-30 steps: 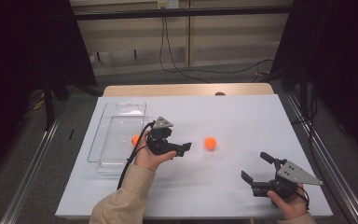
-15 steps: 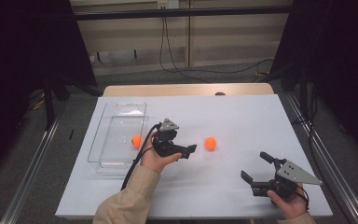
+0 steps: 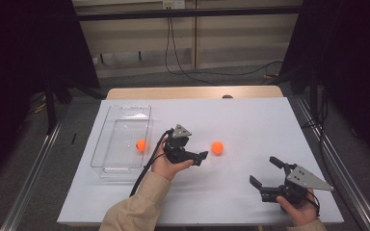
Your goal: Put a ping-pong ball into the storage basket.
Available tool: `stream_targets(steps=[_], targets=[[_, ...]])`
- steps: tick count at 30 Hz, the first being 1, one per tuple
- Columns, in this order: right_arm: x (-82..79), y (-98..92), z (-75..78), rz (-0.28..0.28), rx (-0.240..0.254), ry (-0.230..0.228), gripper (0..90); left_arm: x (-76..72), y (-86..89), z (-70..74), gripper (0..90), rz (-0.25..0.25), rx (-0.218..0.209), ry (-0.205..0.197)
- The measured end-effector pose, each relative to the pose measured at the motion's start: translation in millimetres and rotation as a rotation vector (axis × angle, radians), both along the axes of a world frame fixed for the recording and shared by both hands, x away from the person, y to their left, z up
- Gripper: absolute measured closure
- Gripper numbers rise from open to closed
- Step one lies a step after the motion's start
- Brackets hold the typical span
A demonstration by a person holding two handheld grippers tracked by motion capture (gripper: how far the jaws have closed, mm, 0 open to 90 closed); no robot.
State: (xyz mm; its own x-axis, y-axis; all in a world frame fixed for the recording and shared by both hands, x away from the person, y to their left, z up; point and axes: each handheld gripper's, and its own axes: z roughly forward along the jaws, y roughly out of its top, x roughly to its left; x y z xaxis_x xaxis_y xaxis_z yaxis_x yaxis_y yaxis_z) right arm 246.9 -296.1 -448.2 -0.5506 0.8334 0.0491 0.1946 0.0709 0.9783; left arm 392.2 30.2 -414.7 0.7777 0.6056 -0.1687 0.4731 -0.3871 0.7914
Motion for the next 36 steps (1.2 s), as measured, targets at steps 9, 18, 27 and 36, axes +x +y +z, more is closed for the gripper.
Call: stream_targets(steps=[9,18,27,36], targets=[[0.3,-0.4,-0.3,-0.006,0.001,-0.001,1.8,-0.8,-6.7,-1.6,6.4,-0.008,-0.003,-0.030],[-0.7,-1.8,-0.8,-0.006,0.004,-0.001,1.8,-0.5,-15.7,-6.7,6.4,-0.023,0.004,-0.039],[-0.2,-1.8,-0.8,-0.004,0.006,-0.002,1.8,0.5,-23.0,-11.9,6.4,-0.031,-0.002,-0.031],[-0.3,-1.7,-0.9,-0.005,0.008,-0.003,1.7,1.5,-29.9,-12.0,6.4,-0.038,-0.002,-0.038]])
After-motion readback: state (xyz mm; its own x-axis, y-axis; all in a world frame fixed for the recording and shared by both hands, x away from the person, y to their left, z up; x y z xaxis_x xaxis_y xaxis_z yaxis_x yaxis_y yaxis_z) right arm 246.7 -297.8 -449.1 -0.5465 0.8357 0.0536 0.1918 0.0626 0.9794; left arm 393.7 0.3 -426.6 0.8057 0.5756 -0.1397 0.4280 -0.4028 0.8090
